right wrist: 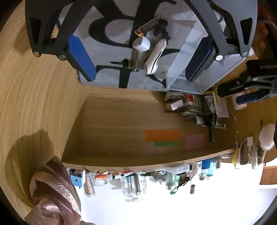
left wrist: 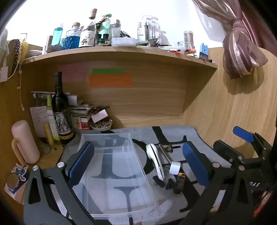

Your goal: Organize rigid objects

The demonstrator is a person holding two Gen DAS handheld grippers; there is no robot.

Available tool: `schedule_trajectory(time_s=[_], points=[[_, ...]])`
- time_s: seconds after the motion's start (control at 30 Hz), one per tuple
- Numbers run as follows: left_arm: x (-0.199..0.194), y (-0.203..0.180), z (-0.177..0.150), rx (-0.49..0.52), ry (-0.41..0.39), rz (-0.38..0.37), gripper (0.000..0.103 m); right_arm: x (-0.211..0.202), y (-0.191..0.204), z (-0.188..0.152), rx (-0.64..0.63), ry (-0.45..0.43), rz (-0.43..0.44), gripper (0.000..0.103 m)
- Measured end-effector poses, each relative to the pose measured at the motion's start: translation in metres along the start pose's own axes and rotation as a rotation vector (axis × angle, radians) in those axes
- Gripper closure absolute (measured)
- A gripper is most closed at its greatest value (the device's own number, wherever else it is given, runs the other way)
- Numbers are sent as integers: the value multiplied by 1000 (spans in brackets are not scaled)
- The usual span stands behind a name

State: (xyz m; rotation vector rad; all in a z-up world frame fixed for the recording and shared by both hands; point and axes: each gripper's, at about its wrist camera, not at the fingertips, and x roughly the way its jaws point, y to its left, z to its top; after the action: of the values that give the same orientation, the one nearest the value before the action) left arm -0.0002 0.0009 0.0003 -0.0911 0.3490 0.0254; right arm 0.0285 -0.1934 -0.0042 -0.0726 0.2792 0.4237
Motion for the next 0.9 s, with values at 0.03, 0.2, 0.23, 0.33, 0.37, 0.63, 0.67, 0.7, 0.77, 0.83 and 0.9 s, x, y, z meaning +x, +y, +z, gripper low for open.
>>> schedule_trajectory(time_s=[0.03,0.2,0.23,0.33,0.37,0.63,0.67,0.7,0.77,0.83,0.9], points=[[0,1,0,-1,0,0,0,-1,0,0,1,0,3,0],[0,-7,0,28,-11,13,0,3,1,1,-1,-3,8,0],[0,-9,1,29,-11,17,0,3,1,1,0,-3,9,0],[-1,-9,1,26,-12,9,0,3,4,2,0,2,10,0],[-1,-9,0,23,-14,9,0,3,5,2,0,2,10,0],[-2,-11,1,27,-18,7,0,4,2,1,5,7,17,0],[-2,-11,1,27,-19,4,0,4,3,1,4,6,19,0],[-2,-11,1,26,-19,4,0,4,3,0,2,6,19,0],[-2,-11,1,27,-19,5,0,4,4,0,1,7,21,0],[-3,-11,0,29,-19,5,0,4,5,0,-1,7,23,0],[-3,-11,0,29,-18,5,0,4,5,1,-1,7,25,0]])
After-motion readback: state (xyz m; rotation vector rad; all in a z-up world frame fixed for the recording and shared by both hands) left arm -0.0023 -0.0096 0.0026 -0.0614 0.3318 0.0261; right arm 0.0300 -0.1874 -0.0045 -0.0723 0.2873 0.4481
